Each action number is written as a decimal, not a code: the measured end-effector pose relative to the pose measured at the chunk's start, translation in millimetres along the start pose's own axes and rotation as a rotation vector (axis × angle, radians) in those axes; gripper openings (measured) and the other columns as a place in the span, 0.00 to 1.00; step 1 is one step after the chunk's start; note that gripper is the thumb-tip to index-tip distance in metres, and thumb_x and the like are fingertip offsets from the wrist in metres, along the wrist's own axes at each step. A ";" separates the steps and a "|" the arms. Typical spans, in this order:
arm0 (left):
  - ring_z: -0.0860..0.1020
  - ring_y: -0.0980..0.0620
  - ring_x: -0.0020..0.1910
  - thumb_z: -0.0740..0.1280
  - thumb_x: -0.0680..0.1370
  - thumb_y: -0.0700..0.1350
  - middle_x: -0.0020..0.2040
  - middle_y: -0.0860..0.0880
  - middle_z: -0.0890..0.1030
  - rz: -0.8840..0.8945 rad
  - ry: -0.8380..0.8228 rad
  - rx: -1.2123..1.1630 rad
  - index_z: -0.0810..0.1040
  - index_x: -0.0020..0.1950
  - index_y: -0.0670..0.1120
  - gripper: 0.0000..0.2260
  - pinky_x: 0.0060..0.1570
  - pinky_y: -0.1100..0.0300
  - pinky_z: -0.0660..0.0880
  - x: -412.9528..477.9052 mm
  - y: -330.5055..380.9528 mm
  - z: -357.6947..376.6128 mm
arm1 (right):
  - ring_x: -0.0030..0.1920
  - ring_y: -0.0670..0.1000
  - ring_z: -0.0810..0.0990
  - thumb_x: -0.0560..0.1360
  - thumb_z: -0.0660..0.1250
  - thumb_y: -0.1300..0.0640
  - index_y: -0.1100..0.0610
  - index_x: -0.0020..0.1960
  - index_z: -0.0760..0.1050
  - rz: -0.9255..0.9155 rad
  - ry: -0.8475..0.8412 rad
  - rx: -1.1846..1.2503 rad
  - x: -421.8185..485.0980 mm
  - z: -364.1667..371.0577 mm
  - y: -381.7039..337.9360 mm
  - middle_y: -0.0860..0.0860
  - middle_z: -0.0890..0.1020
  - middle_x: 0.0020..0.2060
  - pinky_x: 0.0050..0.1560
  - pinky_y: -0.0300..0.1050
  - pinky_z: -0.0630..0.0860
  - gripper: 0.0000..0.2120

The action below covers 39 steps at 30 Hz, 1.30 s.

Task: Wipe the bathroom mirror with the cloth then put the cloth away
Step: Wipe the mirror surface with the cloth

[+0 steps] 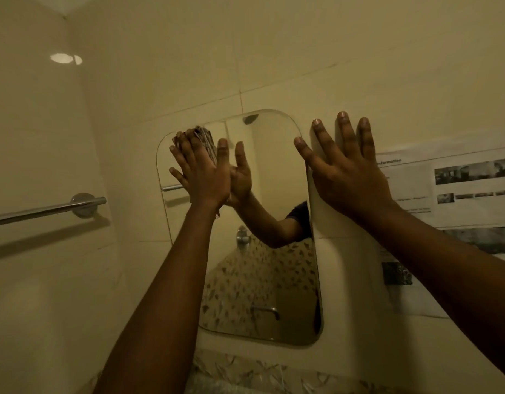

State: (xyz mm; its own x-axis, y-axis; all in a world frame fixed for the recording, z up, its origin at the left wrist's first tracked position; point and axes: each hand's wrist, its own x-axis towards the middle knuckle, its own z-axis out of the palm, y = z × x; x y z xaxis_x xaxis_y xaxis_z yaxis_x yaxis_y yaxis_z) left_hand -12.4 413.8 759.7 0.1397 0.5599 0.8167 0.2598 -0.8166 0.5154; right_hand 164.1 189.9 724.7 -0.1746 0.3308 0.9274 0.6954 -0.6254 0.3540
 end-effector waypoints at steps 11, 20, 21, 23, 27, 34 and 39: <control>0.33 0.46 0.86 0.37 0.77 0.79 0.87 0.50 0.35 0.320 -0.108 0.173 0.37 0.87 0.51 0.46 0.81 0.38 0.29 -96.8 -1.2 32.8 | 0.83 0.76 0.51 0.88 0.53 0.51 0.51 0.87 0.56 0.017 -0.049 0.006 0.7 -0.6 -1.6 0.64 0.58 0.85 0.80 0.79 0.49 0.27; 0.37 0.40 0.87 0.48 0.83 0.70 0.88 0.44 0.40 0.625 -0.218 0.297 0.47 0.88 0.48 0.40 0.82 0.37 0.30 -204.1 -31.0 69.5 | 0.83 0.76 0.51 0.89 0.51 0.49 0.51 0.87 0.56 0.023 -0.053 0.017 0.8 -3.5 -2.3 0.64 0.58 0.85 0.81 0.78 0.48 0.27; 0.38 0.40 0.87 0.49 0.83 0.70 0.88 0.44 0.41 0.640 -0.230 0.307 0.48 0.88 0.48 0.40 0.82 0.37 0.30 -216.6 -35.6 72.2 | 0.83 0.76 0.52 0.89 0.51 0.49 0.51 0.87 0.57 0.022 -0.053 0.015 0.9 -3.6 -2.3 0.64 0.58 0.85 0.80 0.78 0.49 0.27; 0.40 0.39 0.87 0.50 0.84 0.69 0.88 0.43 0.43 0.647 -0.249 0.323 0.48 0.88 0.47 0.40 0.82 0.37 0.32 -238.7 -44.4 77.1 | 0.83 0.76 0.52 0.89 0.51 0.50 0.51 0.87 0.57 0.024 -0.051 0.011 0.6 -3.6 -2.2 0.64 0.59 0.85 0.80 0.78 0.49 0.27; 0.42 0.37 0.87 0.47 0.84 0.69 0.88 0.42 0.46 0.620 -0.305 0.330 0.46 0.88 0.47 0.39 0.82 0.34 0.35 -274.3 -60.8 87.0 | 0.82 0.76 0.53 0.88 0.51 0.51 0.51 0.87 0.57 0.014 -0.041 -0.003 2.1 -3.5 -4.2 0.64 0.59 0.84 0.80 0.79 0.49 0.27; 0.45 0.38 0.87 0.54 0.83 0.70 0.88 0.43 0.50 0.630 -0.439 0.323 0.52 0.88 0.48 0.40 0.82 0.33 0.37 -323.6 -103.9 98.1 | 0.83 0.76 0.53 0.88 0.52 0.50 0.50 0.87 0.56 0.016 -0.047 -0.025 1.5 -2.5 -2.2 0.64 0.59 0.85 0.80 0.78 0.50 0.28; 0.47 0.40 0.88 0.59 0.82 0.70 0.88 0.45 0.52 0.672 -0.483 0.382 0.54 0.88 0.50 0.40 0.82 0.32 0.44 -339.4 -145.0 93.4 | 0.83 0.76 0.53 0.88 0.53 0.50 0.50 0.87 0.57 0.022 -0.045 -0.043 0.4 -2.2 -2.5 0.63 0.59 0.85 0.80 0.78 0.50 0.27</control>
State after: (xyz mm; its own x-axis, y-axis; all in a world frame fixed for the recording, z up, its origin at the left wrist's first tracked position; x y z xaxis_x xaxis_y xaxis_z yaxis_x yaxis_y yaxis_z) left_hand -8.2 355.3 383.5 0.7388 0.0512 0.6720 0.2661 -0.9382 -0.2211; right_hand 160.8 190.0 724.5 -0.1273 0.3472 0.9291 0.6682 -0.6623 0.3390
